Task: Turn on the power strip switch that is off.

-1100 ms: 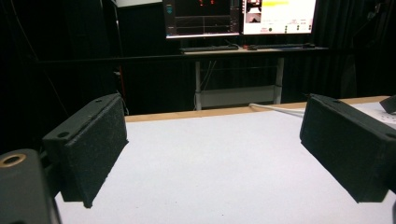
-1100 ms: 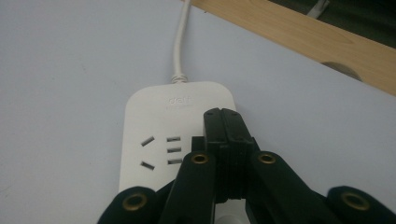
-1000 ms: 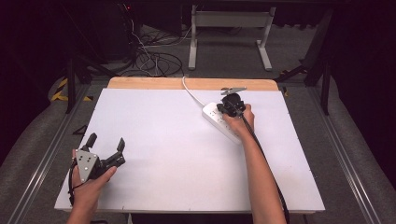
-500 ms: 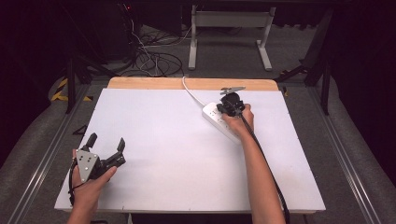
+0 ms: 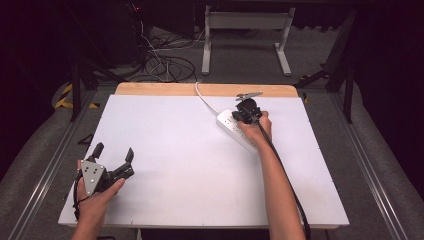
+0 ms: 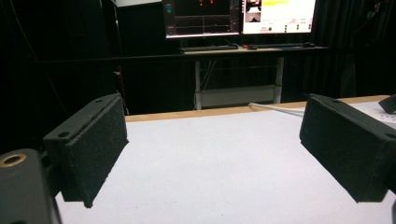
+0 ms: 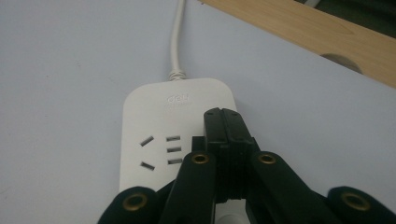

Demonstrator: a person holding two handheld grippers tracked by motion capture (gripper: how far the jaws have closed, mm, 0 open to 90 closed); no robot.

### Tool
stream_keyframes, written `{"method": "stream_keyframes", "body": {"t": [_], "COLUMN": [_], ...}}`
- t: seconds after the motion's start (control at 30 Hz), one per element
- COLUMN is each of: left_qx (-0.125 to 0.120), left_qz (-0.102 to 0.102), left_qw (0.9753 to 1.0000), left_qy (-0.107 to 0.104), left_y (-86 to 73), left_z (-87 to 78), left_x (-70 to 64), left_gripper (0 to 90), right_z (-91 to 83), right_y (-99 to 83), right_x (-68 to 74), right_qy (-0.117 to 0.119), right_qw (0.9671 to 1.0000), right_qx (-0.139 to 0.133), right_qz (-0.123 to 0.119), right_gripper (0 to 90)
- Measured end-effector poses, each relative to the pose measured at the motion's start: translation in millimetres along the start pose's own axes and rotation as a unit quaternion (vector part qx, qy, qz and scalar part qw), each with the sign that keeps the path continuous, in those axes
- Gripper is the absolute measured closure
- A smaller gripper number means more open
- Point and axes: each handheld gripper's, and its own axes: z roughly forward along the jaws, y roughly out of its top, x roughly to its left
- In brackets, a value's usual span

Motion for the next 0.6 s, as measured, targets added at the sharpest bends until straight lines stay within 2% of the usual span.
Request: {"method": "stream_keyframes", "body": {"t": [0.6], "left_qx": [0.000], "left_qz": [0.000], "left_qw": [1.0000], "left_qy": [0.000], "left_y": [0.2], "left_z": [-0.5], "left_x": [-0.3], "left_gripper": [8.5], "right_z": [-0.7], "right_y": [1.3], "right_x": [1.1], "right_qy": [-0.005], "right_qw": [0.9999], "right_qx": [0.010], "right_qz": [-0.005], "right_gripper": [90.0]}}
